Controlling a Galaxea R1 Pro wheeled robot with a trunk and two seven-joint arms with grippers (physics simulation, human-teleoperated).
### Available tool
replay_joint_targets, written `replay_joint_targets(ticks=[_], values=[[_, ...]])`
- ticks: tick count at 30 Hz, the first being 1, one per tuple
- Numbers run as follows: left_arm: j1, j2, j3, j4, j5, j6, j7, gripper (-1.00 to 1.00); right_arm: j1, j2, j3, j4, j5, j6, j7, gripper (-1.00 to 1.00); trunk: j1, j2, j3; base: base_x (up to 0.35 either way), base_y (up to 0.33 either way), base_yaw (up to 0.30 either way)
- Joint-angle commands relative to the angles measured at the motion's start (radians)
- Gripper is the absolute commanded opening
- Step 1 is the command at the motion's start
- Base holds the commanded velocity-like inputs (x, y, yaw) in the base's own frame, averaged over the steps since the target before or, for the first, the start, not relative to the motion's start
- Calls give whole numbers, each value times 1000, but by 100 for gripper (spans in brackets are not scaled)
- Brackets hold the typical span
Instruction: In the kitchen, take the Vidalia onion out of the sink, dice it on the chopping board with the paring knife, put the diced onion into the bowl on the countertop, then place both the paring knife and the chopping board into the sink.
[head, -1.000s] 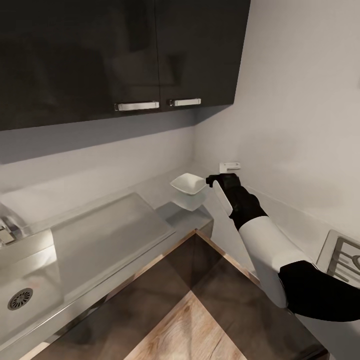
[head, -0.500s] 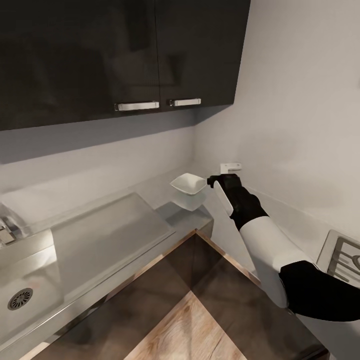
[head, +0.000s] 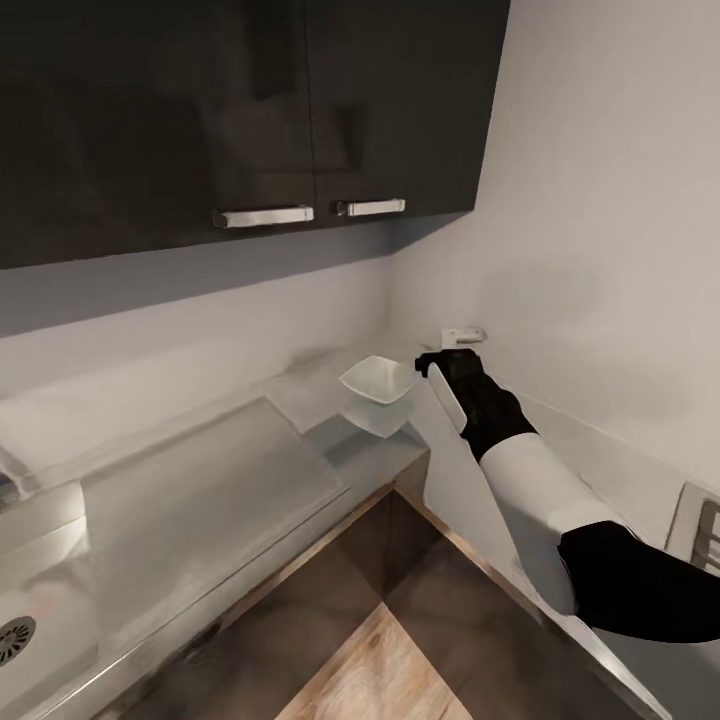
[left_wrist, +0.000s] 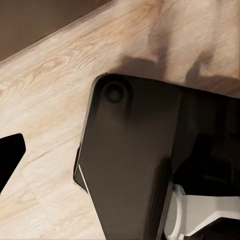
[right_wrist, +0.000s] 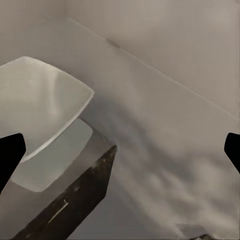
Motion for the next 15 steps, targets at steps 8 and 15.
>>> replay_joint_targets(ticks=[8,15], values=[[0,-1,3,4,7,1,-5,100,-1,1,5,10,-12,2,-8,100,1,-2,-2,311,0,0],[-1,-2,3,22,7,1,-5,100,-1,1,5,11,-12,2,-8,100,1,-2,-2,265,-101,0]])
